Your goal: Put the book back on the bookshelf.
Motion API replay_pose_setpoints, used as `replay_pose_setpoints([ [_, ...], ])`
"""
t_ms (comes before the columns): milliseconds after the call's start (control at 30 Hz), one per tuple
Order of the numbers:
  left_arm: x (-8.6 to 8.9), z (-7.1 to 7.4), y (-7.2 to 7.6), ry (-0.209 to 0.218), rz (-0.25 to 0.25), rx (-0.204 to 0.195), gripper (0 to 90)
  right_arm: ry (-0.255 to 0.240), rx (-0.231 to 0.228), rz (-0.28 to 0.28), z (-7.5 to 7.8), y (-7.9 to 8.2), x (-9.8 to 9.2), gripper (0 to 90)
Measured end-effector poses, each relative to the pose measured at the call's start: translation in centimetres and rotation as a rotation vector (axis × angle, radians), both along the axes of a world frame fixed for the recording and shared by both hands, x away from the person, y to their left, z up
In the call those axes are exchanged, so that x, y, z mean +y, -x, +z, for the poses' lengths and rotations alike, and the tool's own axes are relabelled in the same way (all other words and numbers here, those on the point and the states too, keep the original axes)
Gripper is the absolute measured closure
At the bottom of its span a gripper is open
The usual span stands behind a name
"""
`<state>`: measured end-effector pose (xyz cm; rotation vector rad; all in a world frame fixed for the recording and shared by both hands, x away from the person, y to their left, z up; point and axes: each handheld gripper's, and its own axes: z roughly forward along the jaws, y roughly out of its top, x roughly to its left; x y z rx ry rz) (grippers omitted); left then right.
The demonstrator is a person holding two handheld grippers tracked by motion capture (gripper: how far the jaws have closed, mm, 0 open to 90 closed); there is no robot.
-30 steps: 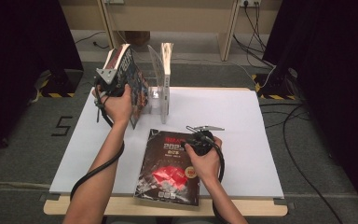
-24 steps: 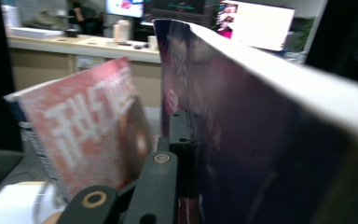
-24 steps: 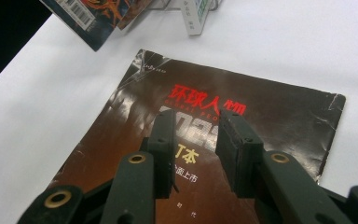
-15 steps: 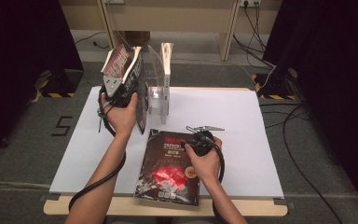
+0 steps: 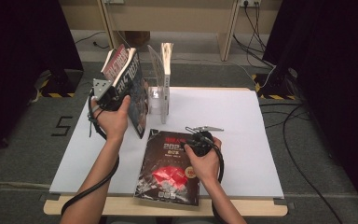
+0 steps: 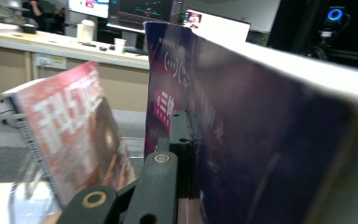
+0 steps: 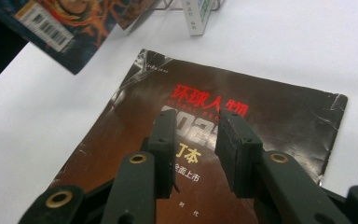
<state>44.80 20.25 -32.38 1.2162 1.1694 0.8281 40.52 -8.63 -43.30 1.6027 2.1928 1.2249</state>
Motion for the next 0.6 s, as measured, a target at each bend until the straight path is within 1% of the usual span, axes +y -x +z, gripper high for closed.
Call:
replay_pose_setpoints([
  [67,0.4,0.1,0.2,0.003,0.015,0.0,82.2,0.0,0.002,-0.003,0.0,0.0,0.0,68.2],
  [100,0.5,0.2,0.2,-0.003,0.025,-0.001,82.2,-0.001,0.005,-0.004,0.0,0.0,0.0,68.3],
  [167,0.9,0.4,0.0,-0.004,0.045,0.003,82.2,0.0,0.001,-0.002,0.0,0.0,0.0,68.4],
  [233,1.1,0.5,-0.2,-0.007,0.055,0.004,82.2,-0.003,-0.003,-0.001,0.1,0.0,0.1,68.4],
  [267,1.1,0.6,-0.4,-0.007,0.062,0.0,82.2,-0.005,-0.003,-0.001,0.1,0.0,0.1,68.4],
  [400,1.4,0.7,-1.6,-0.007,0.101,0.011,82.2,-0.002,-0.001,-0.002,0.1,0.1,0.2,68.5],
  [433,1.4,0.7,-1.6,-0.007,0.101,0.011,82.2,-0.002,-0.002,-0.001,0.2,0.1,0.1,68.5],
  [467,1.5,0.6,-2.4,-0.009,0.121,0.015,82.2,0.0,-0.006,0.001,0.2,0.1,0.1,68.5],
  [533,1.5,0.5,-2.8,-0.022,0.133,0.019,82.2,0.002,-0.006,0.0,0.2,0.1,0.0,68.5],
  [600,1.4,0.3,-3.2,-0.022,0.14,0.027,82.2,-0.002,-0.005,-0.001,0.2,0.0,0.0,68.5],
])
